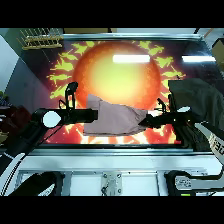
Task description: Fold the clothes and pants, and hang the long-sleeved shirts on hangers.
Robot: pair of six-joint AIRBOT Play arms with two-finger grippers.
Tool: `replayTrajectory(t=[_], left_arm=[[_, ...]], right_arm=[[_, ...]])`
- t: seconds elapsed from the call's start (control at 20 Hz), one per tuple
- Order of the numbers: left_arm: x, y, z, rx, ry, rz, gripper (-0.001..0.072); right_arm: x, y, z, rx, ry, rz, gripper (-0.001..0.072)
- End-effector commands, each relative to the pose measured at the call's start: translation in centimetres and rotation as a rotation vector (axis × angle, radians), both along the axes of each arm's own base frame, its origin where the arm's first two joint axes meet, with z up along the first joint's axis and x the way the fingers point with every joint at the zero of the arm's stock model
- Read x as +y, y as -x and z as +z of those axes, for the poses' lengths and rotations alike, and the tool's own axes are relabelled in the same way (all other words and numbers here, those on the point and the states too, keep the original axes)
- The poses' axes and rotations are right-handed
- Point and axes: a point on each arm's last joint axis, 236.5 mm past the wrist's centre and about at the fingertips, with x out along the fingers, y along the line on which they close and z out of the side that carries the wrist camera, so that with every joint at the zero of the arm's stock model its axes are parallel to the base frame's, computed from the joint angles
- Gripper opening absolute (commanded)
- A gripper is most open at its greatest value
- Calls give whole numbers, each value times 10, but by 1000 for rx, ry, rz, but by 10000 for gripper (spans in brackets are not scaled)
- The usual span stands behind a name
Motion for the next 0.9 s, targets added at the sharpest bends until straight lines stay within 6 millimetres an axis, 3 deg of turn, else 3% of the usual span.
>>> replayTrajectory(t=[0.0, 0.05, 0.2, 0.3, 0.4, 0.6, 0.85], left_arm=[[0, 0, 0, -1, 0, -1, 9], [0, 0, 0, -1, 0, -1, 9], [0, 0, 0, -2, 0, -1, 8], [0, 0, 0, -2, 0, -1, 9], [0, 0, 1, -2, 0, 0, 8], [0, 0, 0, -2, 0, -1, 9], [0, 0, 0, -2, 0, -1, 8]], right_arm=[[-18, -52, 57, -109, 9, -85, 14], [-36, -74, 81, -142, 42, -139, 15], [-115, -132, 156, -247, 183, -346, 14], [-171, -156, 202, -324, 261, -499, 15], [-216, -167, 242, -391, 282, -633, 15], [-278, -162, 286, -443, 284, -809, 15], [-325, -123, 300, -402, 405, -948, 14]])
